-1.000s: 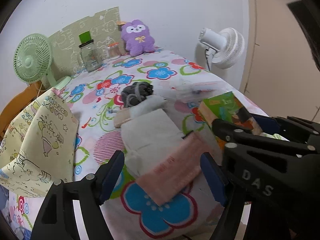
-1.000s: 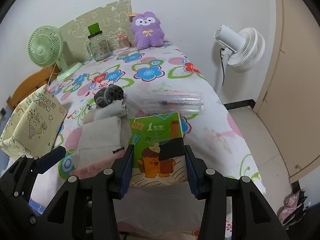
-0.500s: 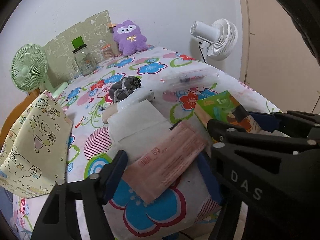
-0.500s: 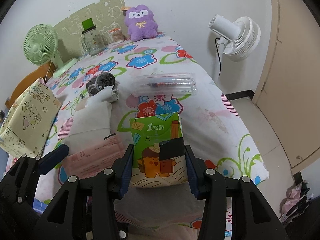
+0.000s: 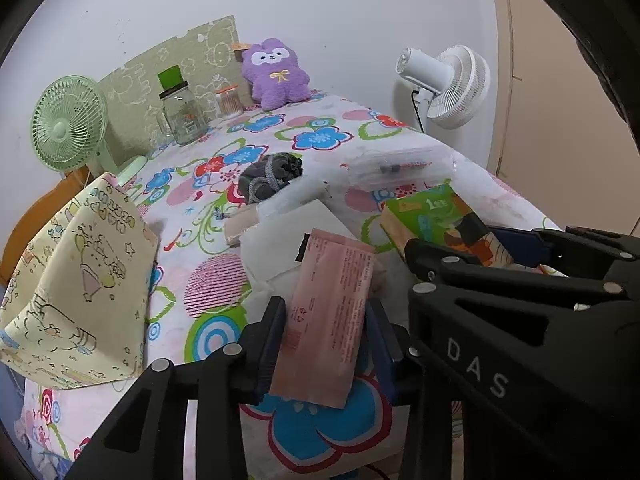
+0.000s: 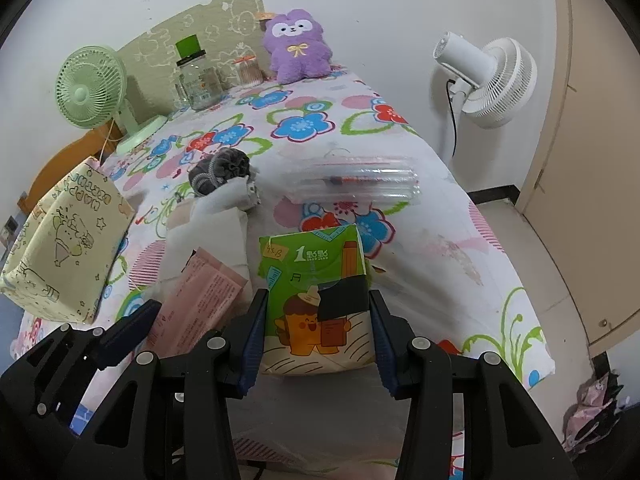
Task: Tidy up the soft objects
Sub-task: 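Grasp the pink packet with the left gripper while the right gripper holds the green box, then carry the pink packet and green box toward the fabric box with both grippers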
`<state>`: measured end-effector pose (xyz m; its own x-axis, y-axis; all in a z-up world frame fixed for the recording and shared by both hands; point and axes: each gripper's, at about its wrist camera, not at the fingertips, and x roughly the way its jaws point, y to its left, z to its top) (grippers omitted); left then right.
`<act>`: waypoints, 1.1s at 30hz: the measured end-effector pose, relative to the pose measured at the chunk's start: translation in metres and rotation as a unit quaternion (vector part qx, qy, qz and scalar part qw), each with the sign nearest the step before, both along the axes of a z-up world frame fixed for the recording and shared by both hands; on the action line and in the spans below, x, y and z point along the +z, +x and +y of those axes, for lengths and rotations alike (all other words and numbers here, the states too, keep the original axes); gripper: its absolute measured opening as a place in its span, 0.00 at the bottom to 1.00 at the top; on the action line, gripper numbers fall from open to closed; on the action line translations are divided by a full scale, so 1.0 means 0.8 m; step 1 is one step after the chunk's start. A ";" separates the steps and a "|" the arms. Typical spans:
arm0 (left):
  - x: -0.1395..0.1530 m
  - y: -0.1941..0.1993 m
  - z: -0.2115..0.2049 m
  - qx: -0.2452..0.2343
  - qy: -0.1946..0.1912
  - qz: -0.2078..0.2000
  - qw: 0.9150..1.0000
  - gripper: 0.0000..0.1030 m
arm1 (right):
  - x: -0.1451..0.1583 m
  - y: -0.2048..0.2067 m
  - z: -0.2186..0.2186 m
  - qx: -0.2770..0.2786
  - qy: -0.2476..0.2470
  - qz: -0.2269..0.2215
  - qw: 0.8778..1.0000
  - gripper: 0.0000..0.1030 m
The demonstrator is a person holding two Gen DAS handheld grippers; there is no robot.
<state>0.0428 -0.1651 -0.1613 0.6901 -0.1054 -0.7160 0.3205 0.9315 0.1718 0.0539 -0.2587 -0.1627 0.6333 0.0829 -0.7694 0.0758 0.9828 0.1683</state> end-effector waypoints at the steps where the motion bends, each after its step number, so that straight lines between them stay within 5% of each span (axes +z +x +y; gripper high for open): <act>1: 0.003 0.000 0.001 0.002 -0.003 -0.003 1.000 0.39 | 0.002 0.000 0.001 0.001 -0.001 -0.002 1.000 0.49; 33: 0.135 0.009 0.077 0.043 -0.096 -0.069 0.992 0.39 | 0.142 0.001 0.077 0.046 -0.040 -0.110 0.992 0.49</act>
<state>0.0498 -0.1036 -0.0536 0.7924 -0.1675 -0.5866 0.2251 0.9740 0.0259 0.0546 -0.1972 -0.0489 0.7787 0.0919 -0.6207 -0.0448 0.9948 0.0911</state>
